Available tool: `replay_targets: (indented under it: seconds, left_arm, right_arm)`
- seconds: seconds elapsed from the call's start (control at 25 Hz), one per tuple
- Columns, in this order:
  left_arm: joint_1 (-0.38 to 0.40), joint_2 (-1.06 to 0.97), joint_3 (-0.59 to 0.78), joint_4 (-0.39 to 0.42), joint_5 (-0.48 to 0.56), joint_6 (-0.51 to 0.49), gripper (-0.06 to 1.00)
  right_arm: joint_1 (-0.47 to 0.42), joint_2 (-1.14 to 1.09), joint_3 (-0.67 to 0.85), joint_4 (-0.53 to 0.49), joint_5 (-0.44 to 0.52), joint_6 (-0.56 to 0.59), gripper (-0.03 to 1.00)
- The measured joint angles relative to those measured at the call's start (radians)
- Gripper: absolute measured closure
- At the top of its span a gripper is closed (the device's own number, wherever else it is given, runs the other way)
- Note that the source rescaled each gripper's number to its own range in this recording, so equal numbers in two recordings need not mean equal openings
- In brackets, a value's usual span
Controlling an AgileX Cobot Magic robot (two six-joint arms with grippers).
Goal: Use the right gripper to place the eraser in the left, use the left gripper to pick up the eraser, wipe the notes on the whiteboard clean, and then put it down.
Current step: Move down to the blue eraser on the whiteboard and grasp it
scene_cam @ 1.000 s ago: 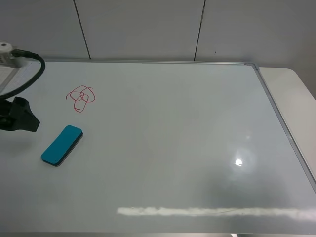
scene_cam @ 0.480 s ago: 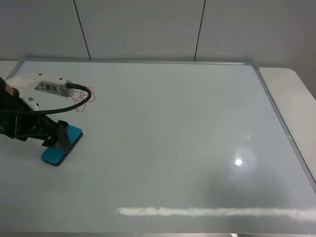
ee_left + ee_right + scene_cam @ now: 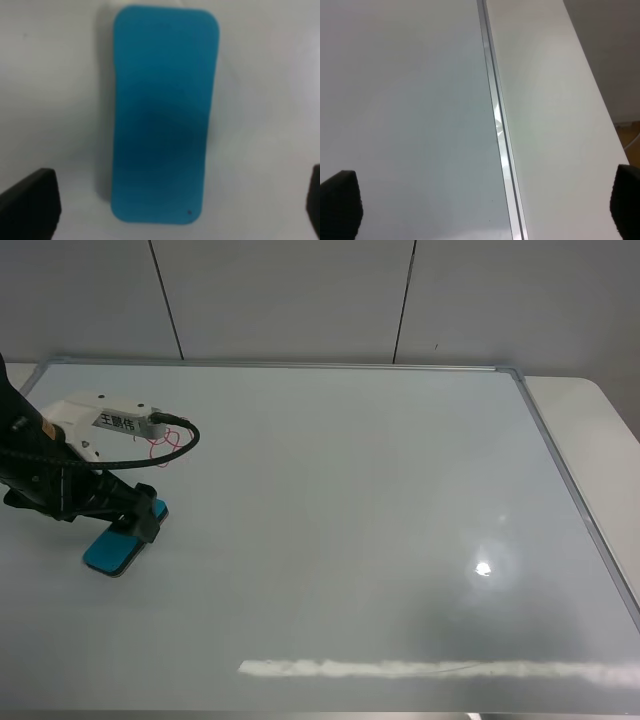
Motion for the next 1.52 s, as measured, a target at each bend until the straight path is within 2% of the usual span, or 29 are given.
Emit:
replay_targets:
  seconds: [0.28, 0.64, 1.52]
  left_arm:
    - [0.000, 0.081, -0.002, 0.002, -0.059, 0.000, -0.06]
    - [0.000, 0.185, -0.090, 0.038, -0.034, 0.008, -0.06]
    - [0.000, 0.208, -0.092, 0.048, -0.024, 0.023, -0.06]
  right_arm:
    - [0.000, 0.000, 0.000, 0.000, 0.000, 0.000, -0.03]
    - [0.000, 0.000, 0.000, 0.000, 0.000, 0.000, -0.03]
    - [0.000, 0.000, 0.000, 0.000, 0.000, 0.000, -0.03]
